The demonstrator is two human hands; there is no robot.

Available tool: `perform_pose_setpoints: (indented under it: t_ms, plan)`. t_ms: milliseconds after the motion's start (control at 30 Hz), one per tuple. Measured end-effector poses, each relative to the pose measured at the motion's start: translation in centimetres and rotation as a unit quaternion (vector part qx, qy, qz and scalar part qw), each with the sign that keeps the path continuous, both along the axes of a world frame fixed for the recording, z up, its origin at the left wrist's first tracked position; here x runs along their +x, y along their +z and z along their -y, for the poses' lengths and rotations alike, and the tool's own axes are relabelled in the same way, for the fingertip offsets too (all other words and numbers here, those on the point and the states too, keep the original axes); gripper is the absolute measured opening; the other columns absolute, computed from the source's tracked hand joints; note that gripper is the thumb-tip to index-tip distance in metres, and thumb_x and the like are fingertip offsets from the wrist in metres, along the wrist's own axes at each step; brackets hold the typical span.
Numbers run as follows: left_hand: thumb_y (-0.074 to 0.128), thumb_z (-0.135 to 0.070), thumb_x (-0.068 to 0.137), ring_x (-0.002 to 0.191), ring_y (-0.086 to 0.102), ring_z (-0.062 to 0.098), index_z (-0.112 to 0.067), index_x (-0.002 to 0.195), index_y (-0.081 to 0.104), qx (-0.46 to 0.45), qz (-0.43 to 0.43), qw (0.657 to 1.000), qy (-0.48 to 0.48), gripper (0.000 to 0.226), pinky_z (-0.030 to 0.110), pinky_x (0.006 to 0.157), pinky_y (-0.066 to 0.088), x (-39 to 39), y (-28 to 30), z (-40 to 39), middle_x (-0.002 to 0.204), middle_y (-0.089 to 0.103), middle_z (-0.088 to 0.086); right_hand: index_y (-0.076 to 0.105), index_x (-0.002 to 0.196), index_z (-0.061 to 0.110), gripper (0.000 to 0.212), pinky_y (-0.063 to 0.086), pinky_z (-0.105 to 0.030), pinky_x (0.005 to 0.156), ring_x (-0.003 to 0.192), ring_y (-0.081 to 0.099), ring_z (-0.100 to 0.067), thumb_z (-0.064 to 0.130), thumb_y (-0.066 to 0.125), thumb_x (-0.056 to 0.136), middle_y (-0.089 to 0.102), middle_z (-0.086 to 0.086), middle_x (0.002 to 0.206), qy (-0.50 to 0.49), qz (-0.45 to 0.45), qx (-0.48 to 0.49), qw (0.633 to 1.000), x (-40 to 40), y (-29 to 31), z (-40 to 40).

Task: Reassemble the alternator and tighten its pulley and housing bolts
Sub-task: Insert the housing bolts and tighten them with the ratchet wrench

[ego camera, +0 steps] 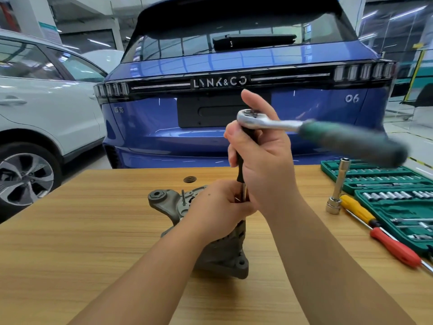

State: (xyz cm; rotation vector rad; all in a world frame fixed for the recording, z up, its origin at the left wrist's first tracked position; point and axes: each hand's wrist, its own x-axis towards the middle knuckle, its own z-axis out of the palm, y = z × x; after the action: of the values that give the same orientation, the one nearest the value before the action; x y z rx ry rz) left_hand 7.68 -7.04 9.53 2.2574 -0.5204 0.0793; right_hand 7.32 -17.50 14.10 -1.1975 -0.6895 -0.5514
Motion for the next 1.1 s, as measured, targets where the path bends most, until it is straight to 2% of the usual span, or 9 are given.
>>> perform_pose_setpoints:
  t_ms: [133,267,400,533,600,700,833,967,1100]
  plan:
    - [0.068,-0.031,0.097,0.08,0.069,0.014,-0.022,0.105,0.071,0.03,-0.004,0.999,0.023,0.013,0.036,0.076,0.06,0.3,-0.2,-0.1,0.092,0.075,-0.002,0.067,0.117,0.046,0.051,0.049,-0.025,0.064,0.068,0.05,-0.014,0.004,0.054,0.091,0.055,-0.005,0.083,0.048,0.0,0.023,0.999,0.4,-0.4,0.0]
    - [0.069,-0.034,0.095,0.064,0.063,0.0,-0.028,0.094,0.071,0.022,-0.002,0.999,0.029,0.006,0.019,0.06,0.046,0.6,-0.5,-0.2,0.078,0.072,-0.01,0.069,0.122,0.032,0.042,0.046,-0.029,0.07,0.072,0.053,-0.014,0.019,0.042,0.093,0.057,-0.007,0.085,0.187,-0.05,0.06,0.979,0.6,-0.3,0.8]
    - [0.071,-0.036,0.093,0.059,0.061,-0.003,-0.03,0.094,0.07,0.006,-0.011,0.999,0.034,0.006,0.017,0.054,0.046,0.8,-0.7,-0.2,0.073,0.07,-0.009,0.061,0.123,0.026,0.038,0.049,-0.03,0.071,0.072,0.055,-0.013,0.042,0.061,0.089,0.062,0.002,0.082,0.12,-0.079,0.031,0.989,0.2,0.0,0.8]
    - [0.07,-0.034,0.096,0.068,0.067,0.008,-0.039,0.089,0.069,0.015,0.005,1.0,0.006,0.009,0.031,0.068,0.061,0.4,-0.6,0.1,0.081,0.073,-0.011,0.066,0.102,0.014,0.019,0.042,-0.019,0.049,0.052,0.045,-0.008,0.032,0.066,0.094,0.054,0.006,0.063,0.008,-0.079,0.039,0.996,-0.6,0.4,0.3]
    - [0.069,-0.033,0.096,0.071,0.068,0.011,-0.04,0.089,0.068,0.023,0.008,1.0,0.008,0.01,0.037,0.074,0.063,0.4,-0.4,0.3,0.084,0.074,-0.008,0.067,0.096,0.009,0.018,0.04,-0.019,0.047,0.05,0.043,-0.008,0.027,0.069,0.094,0.051,0.005,0.061,-0.022,-0.103,0.032,0.994,-0.4,0.5,0.3]
    - [0.069,-0.032,0.097,0.058,0.061,0.003,-0.038,0.086,0.067,0.018,0.007,1.0,0.008,0.012,0.03,0.064,0.057,0.4,-0.4,0.1,0.077,0.072,-0.008,0.064,0.108,0.018,0.012,0.047,-0.021,0.056,0.056,0.049,-0.009,0.022,0.066,0.097,0.058,0.007,0.067,0.023,-0.124,0.022,0.992,0.1,0.5,0.5]
    - [0.067,-0.028,0.096,0.048,0.051,0.0,-0.025,0.088,0.07,0.016,0.015,1.0,0.014,0.01,0.025,0.058,0.046,0.2,0.0,0.1,0.071,0.07,-0.004,0.058,0.121,0.028,0.034,0.049,-0.025,0.063,0.062,0.048,-0.014,0.003,0.06,0.098,0.053,-0.004,0.08,0.021,-0.048,0.025,0.998,0.5,0.0,-0.1]
    - [0.068,-0.03,0.096,0.052,0.055,-0.005,-0.033,0.083,0.068,0.022,0.007,0.999,0.024,0.013,0.018,0.056,0.04,0.2,-0.1,0.1,0.065,0.066,-0.016,0.062,0.117,0.033,0.04,0.048,-0.023,0.063,0.067,0.047,-0.013,0.001,0.057,0.094,0.053,-0.008,0.086,0.045,-0.002,0.035,0.998,0.5,-0.3,-0.3]
    - [0.07,-0.035,0.094,0.063,0.062,-0.004,-0.034,0.084,0.068,0.013,0.001,1.0,0.029,0.01,0.026,0.064,0.052,0.6,-0.6,0.1,0.072,0.069,-0.018,0.066,0.117,0.028,0.039,0.047,-0.025,0.059,0.065,0.048,-0.019,0.012,0.043,0.09,0.048,-0.021,0.09,0.149,-0.049,0.065,0.986,0.3,0.0,0.3]
